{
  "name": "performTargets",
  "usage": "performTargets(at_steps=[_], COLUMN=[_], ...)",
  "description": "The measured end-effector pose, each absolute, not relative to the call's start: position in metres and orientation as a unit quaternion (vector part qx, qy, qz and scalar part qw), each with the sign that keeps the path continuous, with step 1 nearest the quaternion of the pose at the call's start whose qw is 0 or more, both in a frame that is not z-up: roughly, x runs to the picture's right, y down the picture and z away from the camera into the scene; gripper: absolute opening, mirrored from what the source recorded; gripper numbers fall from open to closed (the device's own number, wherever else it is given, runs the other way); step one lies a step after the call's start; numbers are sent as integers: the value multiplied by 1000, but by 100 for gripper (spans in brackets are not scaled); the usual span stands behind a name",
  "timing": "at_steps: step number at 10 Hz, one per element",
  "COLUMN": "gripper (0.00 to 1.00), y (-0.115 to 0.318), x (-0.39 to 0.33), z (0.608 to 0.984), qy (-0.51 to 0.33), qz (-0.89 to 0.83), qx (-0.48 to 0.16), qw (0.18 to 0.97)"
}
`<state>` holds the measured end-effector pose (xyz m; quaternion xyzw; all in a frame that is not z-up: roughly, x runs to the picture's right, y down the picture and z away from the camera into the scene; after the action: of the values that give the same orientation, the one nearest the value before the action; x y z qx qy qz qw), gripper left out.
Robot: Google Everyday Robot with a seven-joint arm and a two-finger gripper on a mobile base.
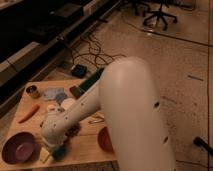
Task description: Place sponge in paper cup
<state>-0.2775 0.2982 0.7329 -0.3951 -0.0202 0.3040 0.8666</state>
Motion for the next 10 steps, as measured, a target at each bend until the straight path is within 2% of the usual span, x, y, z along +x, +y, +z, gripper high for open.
performTargets(at_steps=[6, 10], gripper=[80, 80], y=[249, 259], x=[-270, -274], z=[678, 691], qy=[7, -10], qz=[350, 358], qx=[-387, -412], qw=[853, 838])
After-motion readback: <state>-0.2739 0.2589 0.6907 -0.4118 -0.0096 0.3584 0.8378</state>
